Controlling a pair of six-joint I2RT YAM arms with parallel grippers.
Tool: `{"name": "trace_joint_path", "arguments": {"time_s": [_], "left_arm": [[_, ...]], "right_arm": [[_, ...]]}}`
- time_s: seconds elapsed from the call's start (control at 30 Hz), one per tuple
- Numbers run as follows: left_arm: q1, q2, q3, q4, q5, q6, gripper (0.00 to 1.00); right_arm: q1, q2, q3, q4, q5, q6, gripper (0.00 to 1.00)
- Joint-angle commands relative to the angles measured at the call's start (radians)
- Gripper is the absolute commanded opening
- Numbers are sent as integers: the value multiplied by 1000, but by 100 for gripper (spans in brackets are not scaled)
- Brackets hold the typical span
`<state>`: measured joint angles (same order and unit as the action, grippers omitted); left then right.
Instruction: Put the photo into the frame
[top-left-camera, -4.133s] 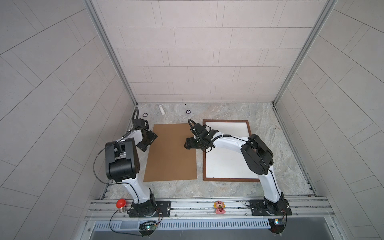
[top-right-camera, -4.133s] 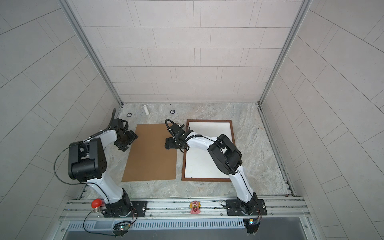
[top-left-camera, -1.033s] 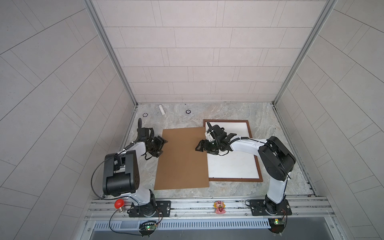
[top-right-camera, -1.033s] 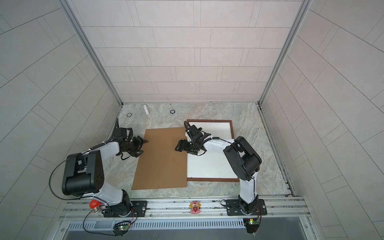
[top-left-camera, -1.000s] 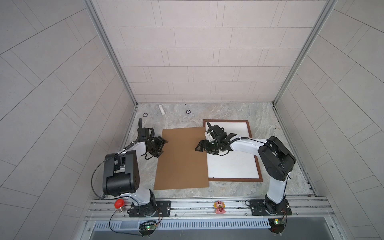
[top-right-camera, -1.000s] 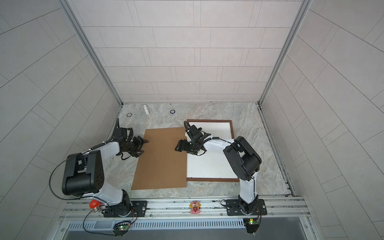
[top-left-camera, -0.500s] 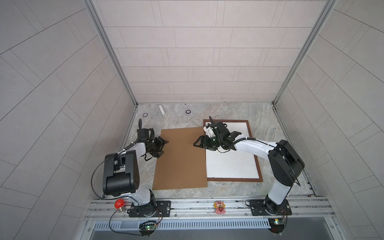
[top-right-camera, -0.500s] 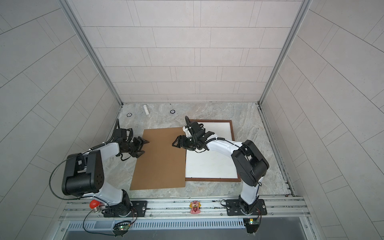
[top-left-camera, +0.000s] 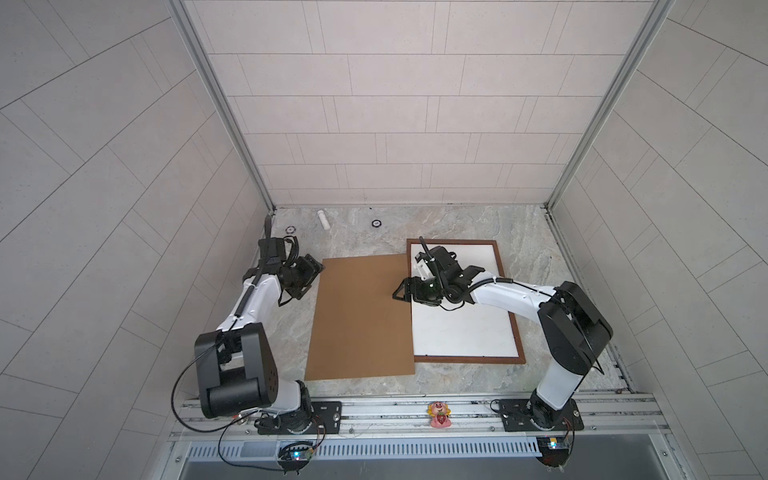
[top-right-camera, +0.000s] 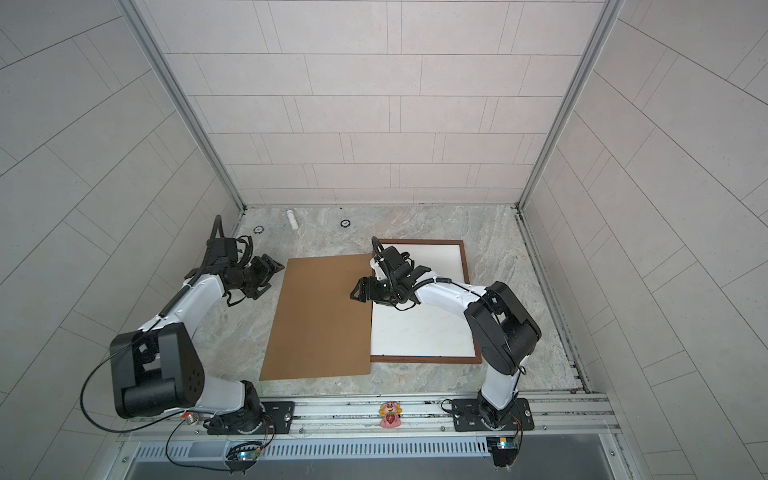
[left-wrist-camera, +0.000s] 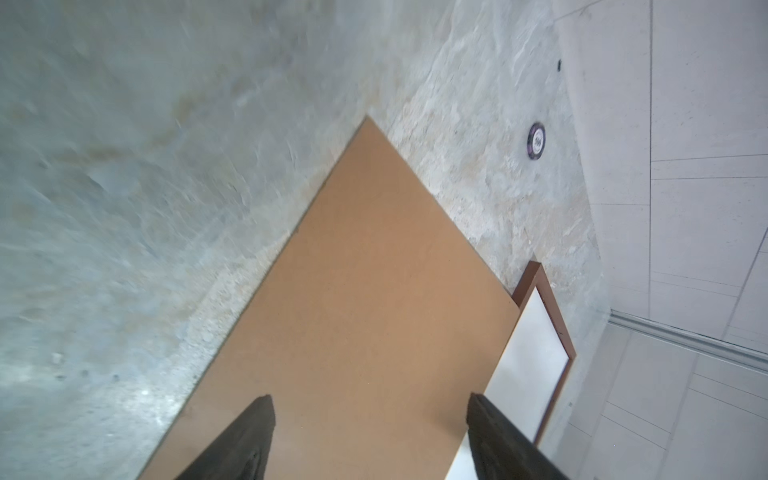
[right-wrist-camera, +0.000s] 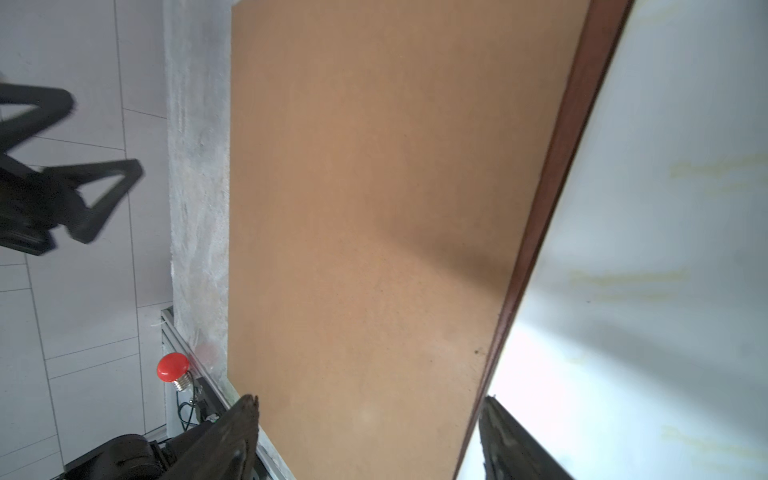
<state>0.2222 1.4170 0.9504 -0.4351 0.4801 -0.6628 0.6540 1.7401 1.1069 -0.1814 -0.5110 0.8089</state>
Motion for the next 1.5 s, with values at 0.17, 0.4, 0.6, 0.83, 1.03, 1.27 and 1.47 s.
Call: {"name": "trace_joint_path", "arguments": {"time_s": [0.17, 0.4, 0.6, 0.83, 1.03, 1.27, 1.47], "left_arm": [[7, 86, -9, -110, -88, 111, 78], [-9, 151, -33, -103, -85, 108, 77], [-31, 149, -49, -103, -134, 93, 77], [-62, 163, -71, -87, -147, 74, 77], [-73, 170, -90, -63, -168, 62, 77], [-75, 189, -111, -38, -161, 49, 77], [-84, 211, -124, -15, -110, 44, 77]], "right_arm": [[3, -28, -26, 4, 24, -28, 84], [10, -18, -34, 10, 28, -25, 84], [13, -14, -37, 22, 24, -19, 84], [17, -12, -37, 23, 25, -15, 83], [18, -11, -37, 22, 23, -14, 83], [19, -10, -39, 30, 20, -5, 83], [18, -3, -41, 38, 12, 1, 83]]}}
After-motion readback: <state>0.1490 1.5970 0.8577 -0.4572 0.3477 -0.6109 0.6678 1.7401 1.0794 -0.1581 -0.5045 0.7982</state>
